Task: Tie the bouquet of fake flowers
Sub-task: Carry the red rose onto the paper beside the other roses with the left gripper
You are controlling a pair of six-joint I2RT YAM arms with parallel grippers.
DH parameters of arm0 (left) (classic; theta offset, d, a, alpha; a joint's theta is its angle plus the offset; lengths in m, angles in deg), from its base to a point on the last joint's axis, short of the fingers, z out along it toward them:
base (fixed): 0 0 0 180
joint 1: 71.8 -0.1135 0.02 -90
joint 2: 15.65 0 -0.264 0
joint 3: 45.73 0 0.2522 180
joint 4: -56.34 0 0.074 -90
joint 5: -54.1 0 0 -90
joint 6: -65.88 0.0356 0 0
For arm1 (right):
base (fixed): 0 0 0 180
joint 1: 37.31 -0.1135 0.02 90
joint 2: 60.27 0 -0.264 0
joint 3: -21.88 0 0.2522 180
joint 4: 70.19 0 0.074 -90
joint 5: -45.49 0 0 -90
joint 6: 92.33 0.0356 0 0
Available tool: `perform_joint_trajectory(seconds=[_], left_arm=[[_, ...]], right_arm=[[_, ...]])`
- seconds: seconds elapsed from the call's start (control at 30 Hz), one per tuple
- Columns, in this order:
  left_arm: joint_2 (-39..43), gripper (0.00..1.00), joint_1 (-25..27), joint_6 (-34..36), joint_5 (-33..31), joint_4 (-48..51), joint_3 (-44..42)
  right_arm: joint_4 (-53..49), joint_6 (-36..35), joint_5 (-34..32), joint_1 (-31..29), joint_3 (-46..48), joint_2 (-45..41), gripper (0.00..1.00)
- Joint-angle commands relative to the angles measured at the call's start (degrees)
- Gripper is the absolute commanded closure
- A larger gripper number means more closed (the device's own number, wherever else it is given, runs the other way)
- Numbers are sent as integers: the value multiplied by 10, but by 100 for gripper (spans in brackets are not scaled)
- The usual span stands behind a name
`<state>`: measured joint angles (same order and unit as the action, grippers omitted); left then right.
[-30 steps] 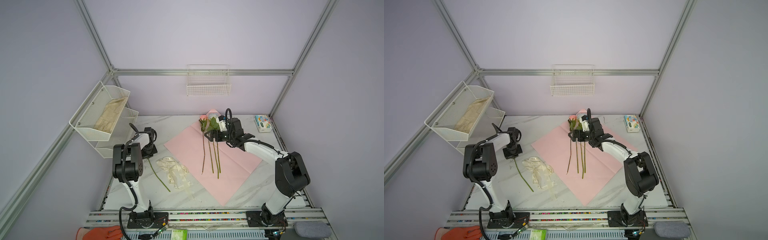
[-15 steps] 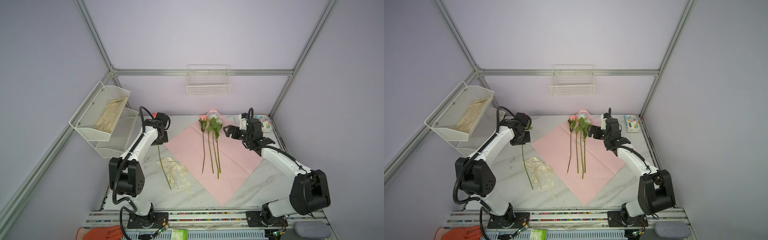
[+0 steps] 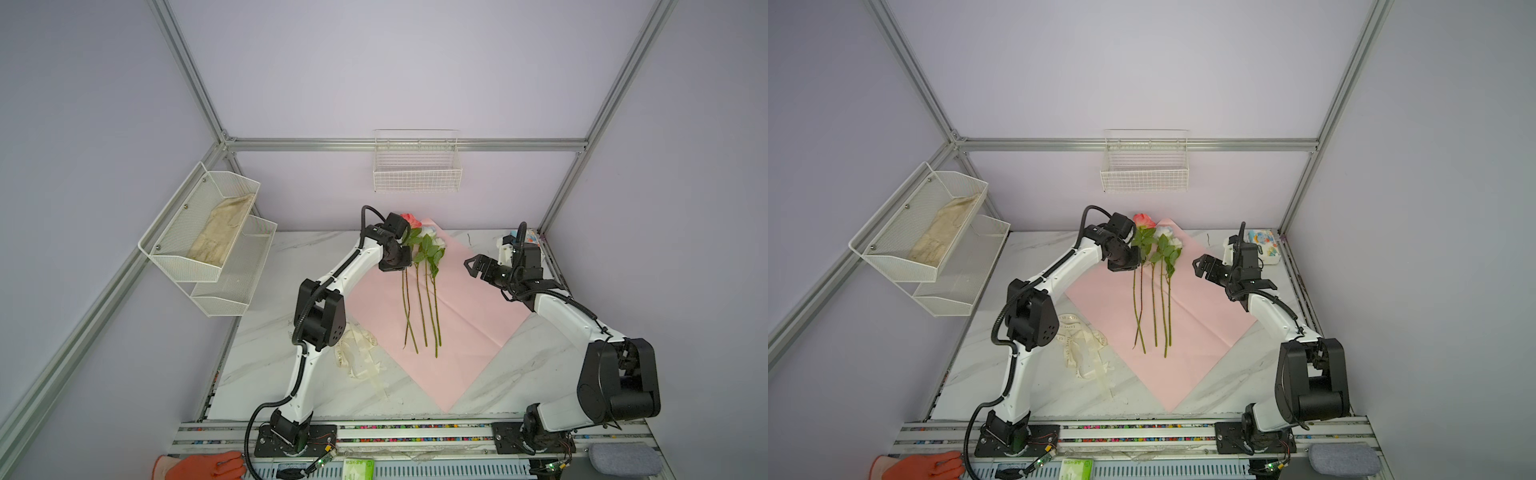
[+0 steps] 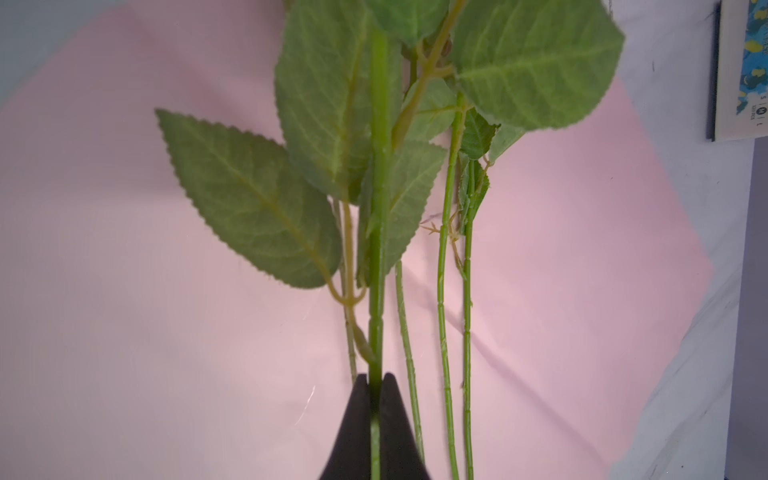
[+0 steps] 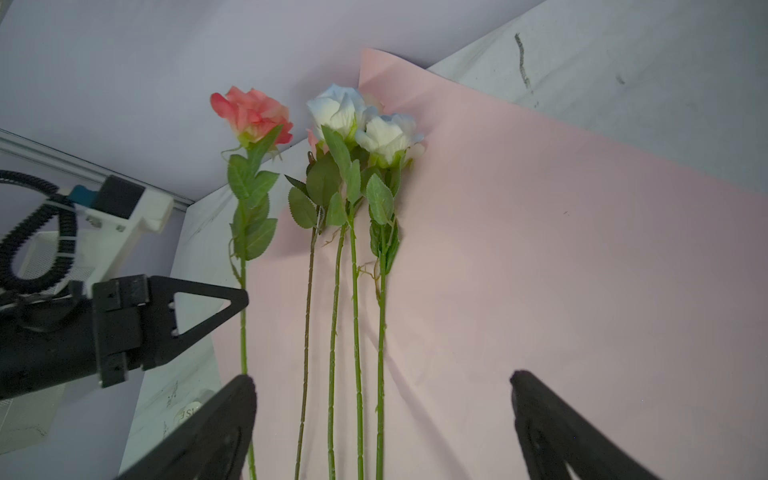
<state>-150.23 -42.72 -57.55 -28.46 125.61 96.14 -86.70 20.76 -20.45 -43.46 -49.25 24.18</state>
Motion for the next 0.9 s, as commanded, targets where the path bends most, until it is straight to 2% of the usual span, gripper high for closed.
perform_joint_trajectory(seconds=[0.0, 0.23, 0.43, 0.63, 0.87], left_arm=[[-12, 95, -1, -38, 50, -34, 70], [-57, 95, 3, -61, 54, -72, 67], [-92, 95, 4, -65, 66, -91, 98], [-128, 95, 5, -61, 125, -102, 121], [-135, 97, 11, -42, 129, -99, 127]], right_arm=[[-6, -5, 20, 0, 9, 2, 3], [-4, -12, 35, 0, 8, 24, 3], [-5, -19, 42, 0, 1, 39, 3], [-4, -20, 42, 0, -2, 48, 3], [-4, -17, 42, 0, -5, 53, 3]])
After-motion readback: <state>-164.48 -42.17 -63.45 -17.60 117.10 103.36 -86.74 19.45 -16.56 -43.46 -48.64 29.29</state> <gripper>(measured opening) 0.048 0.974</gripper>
